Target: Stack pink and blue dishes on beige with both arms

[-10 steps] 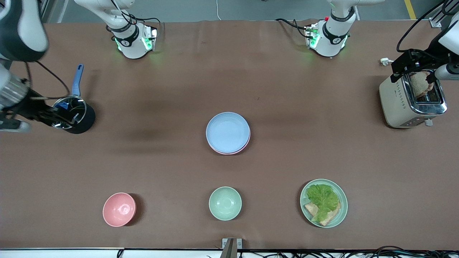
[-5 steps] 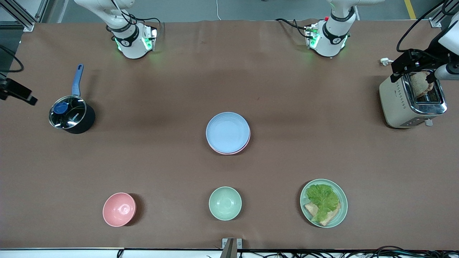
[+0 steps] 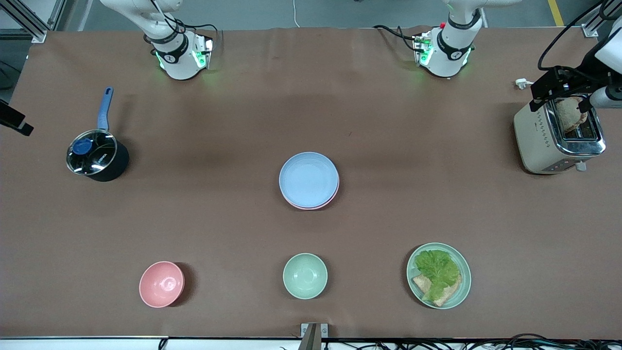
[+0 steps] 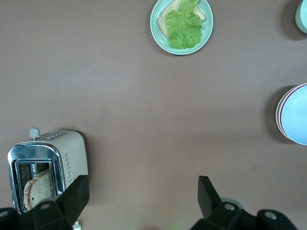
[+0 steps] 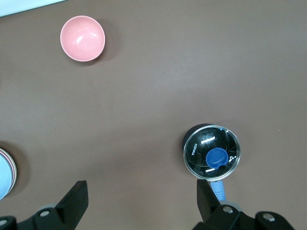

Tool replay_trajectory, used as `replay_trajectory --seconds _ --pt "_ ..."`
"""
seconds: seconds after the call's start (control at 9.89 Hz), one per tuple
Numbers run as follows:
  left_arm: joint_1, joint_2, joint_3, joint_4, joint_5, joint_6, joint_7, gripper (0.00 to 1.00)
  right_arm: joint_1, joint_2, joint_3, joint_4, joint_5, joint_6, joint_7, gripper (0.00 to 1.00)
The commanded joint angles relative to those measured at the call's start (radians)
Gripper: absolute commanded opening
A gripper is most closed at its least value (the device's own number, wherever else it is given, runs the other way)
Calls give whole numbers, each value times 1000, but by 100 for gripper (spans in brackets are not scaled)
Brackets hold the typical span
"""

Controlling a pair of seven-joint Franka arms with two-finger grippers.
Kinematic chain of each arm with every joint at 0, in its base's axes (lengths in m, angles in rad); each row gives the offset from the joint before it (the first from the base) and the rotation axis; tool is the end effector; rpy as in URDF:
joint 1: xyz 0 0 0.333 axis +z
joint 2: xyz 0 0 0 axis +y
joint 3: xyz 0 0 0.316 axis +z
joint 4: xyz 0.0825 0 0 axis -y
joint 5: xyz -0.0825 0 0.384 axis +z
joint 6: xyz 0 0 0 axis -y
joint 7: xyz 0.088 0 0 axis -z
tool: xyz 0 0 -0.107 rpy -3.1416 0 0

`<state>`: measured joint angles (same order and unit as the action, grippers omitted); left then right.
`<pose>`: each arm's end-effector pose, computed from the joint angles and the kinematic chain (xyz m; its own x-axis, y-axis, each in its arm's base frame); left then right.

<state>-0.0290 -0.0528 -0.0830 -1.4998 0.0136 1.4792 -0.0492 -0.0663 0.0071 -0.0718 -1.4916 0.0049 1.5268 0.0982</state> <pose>0.5247 -0.0589 0.6780 0.9976 -0.0615 0.0329 -0.0610 -0.9980 -0.0163 0.5476 -0.0754 0.6539 0.9719 -0.2338 0.0276 -0.2337 -0.9723 -0.0071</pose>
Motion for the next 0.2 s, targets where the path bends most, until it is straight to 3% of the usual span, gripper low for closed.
replay_trajectory --seconds 0.0,0.1 --pt "-5 14 3 -13 0 -17 3 100 8 4 -2 13 6 -14 34 100" --pt "-6 14 3 -13 0 -26 2 100 3 4 -3 13 16 -16 32 100"
